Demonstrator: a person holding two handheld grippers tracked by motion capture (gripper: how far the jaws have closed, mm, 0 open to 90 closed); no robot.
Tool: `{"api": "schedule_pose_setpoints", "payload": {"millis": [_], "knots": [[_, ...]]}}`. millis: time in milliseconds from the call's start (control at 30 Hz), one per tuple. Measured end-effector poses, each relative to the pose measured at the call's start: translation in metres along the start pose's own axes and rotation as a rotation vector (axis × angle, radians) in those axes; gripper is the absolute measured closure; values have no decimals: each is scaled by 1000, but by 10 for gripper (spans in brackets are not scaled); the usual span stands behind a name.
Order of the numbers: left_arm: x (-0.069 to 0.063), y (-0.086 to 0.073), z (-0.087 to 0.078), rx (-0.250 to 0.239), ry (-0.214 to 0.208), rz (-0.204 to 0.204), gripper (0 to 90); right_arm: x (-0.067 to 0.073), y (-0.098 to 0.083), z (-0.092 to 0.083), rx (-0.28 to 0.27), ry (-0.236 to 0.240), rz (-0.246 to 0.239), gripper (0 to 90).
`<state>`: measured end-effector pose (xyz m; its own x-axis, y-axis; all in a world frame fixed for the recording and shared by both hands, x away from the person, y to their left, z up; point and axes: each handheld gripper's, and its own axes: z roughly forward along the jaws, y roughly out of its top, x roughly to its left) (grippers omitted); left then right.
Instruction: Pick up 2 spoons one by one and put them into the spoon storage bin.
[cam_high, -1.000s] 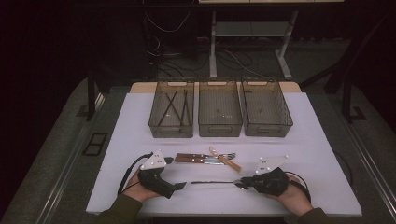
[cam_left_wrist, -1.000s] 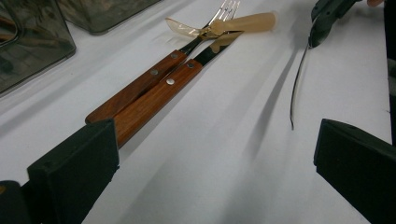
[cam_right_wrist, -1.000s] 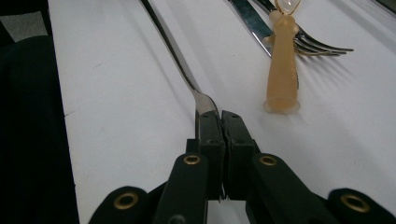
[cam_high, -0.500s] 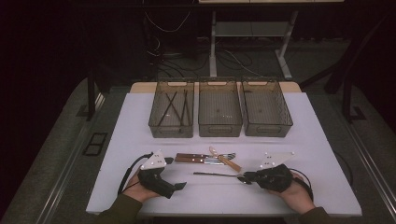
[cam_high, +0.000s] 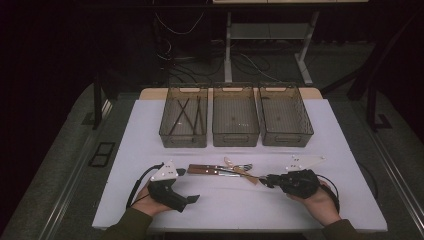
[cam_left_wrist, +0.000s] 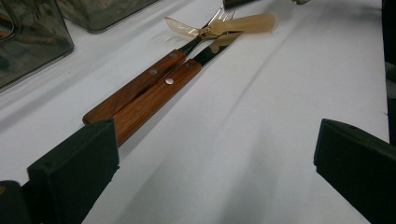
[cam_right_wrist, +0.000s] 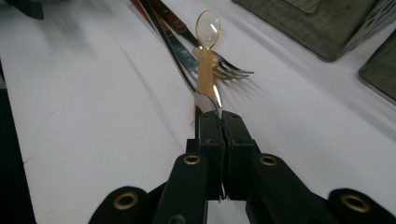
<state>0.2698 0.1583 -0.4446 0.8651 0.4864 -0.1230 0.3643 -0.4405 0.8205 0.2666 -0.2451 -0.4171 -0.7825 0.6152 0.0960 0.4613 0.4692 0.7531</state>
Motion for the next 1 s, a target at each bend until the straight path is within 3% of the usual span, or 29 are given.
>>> {"api": "schedule_pose_setpoints", "payload": {"millis": [500, 1000], "knots": [[0, 0, 1, 9, 5, 4, 0, -24, 22, -15, -57, -122, 62, 881], [0, 0, 1, 10, 4, 7, 0, -42, 52, -11, -111, -218, 115, 881]]}}
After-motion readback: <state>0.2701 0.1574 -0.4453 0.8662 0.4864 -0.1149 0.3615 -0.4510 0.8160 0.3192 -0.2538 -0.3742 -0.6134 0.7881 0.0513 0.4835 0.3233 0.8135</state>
